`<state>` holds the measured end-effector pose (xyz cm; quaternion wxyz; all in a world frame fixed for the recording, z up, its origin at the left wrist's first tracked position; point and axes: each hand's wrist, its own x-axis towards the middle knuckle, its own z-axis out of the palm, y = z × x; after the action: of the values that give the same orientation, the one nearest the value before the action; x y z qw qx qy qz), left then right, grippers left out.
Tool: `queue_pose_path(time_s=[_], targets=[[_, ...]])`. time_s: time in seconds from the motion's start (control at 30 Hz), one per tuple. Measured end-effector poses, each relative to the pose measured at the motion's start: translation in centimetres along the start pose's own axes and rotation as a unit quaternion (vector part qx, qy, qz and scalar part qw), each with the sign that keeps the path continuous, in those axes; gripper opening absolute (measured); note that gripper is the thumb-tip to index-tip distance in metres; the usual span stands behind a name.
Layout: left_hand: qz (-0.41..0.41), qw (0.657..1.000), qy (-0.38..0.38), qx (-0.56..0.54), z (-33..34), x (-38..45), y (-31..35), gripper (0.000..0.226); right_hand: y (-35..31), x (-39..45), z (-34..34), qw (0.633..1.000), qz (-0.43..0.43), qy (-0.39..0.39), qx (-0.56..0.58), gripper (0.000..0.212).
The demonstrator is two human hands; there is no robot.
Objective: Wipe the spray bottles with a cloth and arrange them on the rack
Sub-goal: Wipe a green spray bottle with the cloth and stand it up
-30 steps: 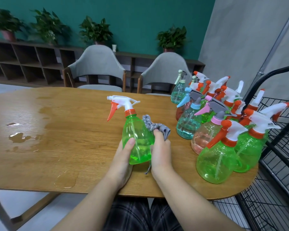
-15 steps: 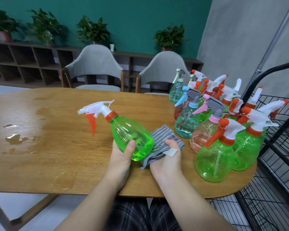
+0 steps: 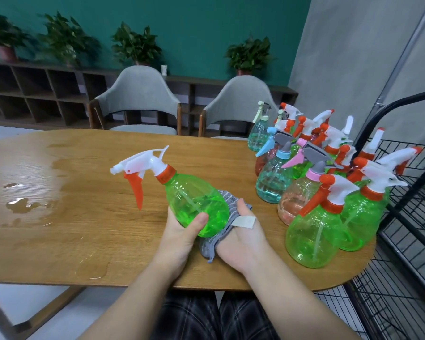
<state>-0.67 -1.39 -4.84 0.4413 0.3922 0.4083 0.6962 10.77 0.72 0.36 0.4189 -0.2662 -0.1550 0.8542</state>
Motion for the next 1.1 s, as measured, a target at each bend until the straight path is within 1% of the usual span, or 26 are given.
queue_pose_path(time_s=[0.03, 0.1, 0.23, 0.4, 0.47, 0.5, 0.57, 0.67, 0.73, 0.77, 0.8, 0.83, 0.9, 0.93, 1.0, 1.03, 1.1], targets=[[0.004, 1.0, 0.004, 0.0, 0.0, 0.0, 0.1, 0.095, 0.0, -0.1, 0.1, 1.0, 0.004, 0.003, -0.008, 0.067], [0.013, 1.0, 0.011, -0.001, 0.1, 0.0, 0.1, 0.087, 0.0, -0.3, 0.0, 1.0, 0.019, 0.0, -0.022, 0.069], [0.021, 0.999, 0.028, 0.009, 0.1, 0.0, 0.2, 0.083, -0.1, -1.3, -0.5, 0.998, 0.042, 0.009, -0.052, 0.065], [0.04, 0.997, 0.054, 0.043, 0.6, -0.4, 0.4, 0.066, -0.6, -2.3, -1.0, 0.991, 0.058, 0.077, -0.088, 0.061], [0.046, 0.996, 0.064, 0.049, 0.6, -0.5, 0.5, 0.057, -1.0, -2.5, -0.9, 0.99, 0.043, 0.097, -0.096, 0.058], [0.047, 0.995, 0.066, 0.05, 0.6, -0.5, 0.5, 0.057, -1.1, -2.5, -0.9, 0.989, 0.03, 0.104, -0.098, 0.057], [0.047, 0.996, 0.063, 0.051, 0.4, -0.3, 0.6, 0.065, -1.7, -2.7, -0.6, 0.991, 0.0, 0.102, -0.092, 0.055], [0.037, 0.998, 0.038, 0.034, 0.1, -0.1, 0.5, 0.073, -2.3, -2.4, 0.0, 0.992, -0.046, 0.087, -0.082, 0.059], [0.02, 0.999, 0.016, 0.025, 0.1, -0.1, 0.4, 0.078, -1.9, -2.3, 0.7, 0.989, -0.071, 0.072, -0.112, 0.059], [0.012, 1.0, 0.009, 0.018, 0.1, -0.1, 0.4, 0.079, -1.5, -2.3, 1.2, 0.983, -0.091, 0.068, -0.146, 0.058], [0.003, 1.0, 0.005, 0.008, 0.1, -0.1, 0.3, 0.078, -0.9, -2.2, 1.6, 0.97, -0.124, 0.079, -0.192, 0.057], [-0.005, 1.0, 0.003, -0.005, 0.0, 0.0, 0.3, 0.077, -0.4, -2.0, 1.8, 0.947, -0.161, 0.089, -0.264, 0.056], [-0.019, 1.0, 0.0, -0.025, -0.1, -0.1, 0.4, 0.078, 0.3, -1.9, 2.5, 0.876, -0.244, 0.109, -0.401, 0.057], [-0.025, 0.999, -0.004, -0.031, -0.1, -0.1, 0.5, 0.083, 0.3, -1.9, 2.9, 0.843, -0.29, 0.11, -0.439, 0.057], [-0.04, 0.998, -0.015, -0.047, 0.1, -0.2, 0.9, 0.095, 0.1, -1.8, 3.8, 0.802, -0.375, 0.088, -0.457, 0.058], [-0.045, 0.997, -0.021, -0.055, 0.1, -0.3, 1.0, 0.098, 0.0, -1.6, 4.4, 0.782, -0.414, 0.076, -0.461, 0.058], [-0.054, 0.995, -0.034, -0.07, 0.1, -0.3, 1.1, 0.097, -0.3, -0.7, 5.6, 0.741, -0.465, 0.046, -0.481, 0.06]])
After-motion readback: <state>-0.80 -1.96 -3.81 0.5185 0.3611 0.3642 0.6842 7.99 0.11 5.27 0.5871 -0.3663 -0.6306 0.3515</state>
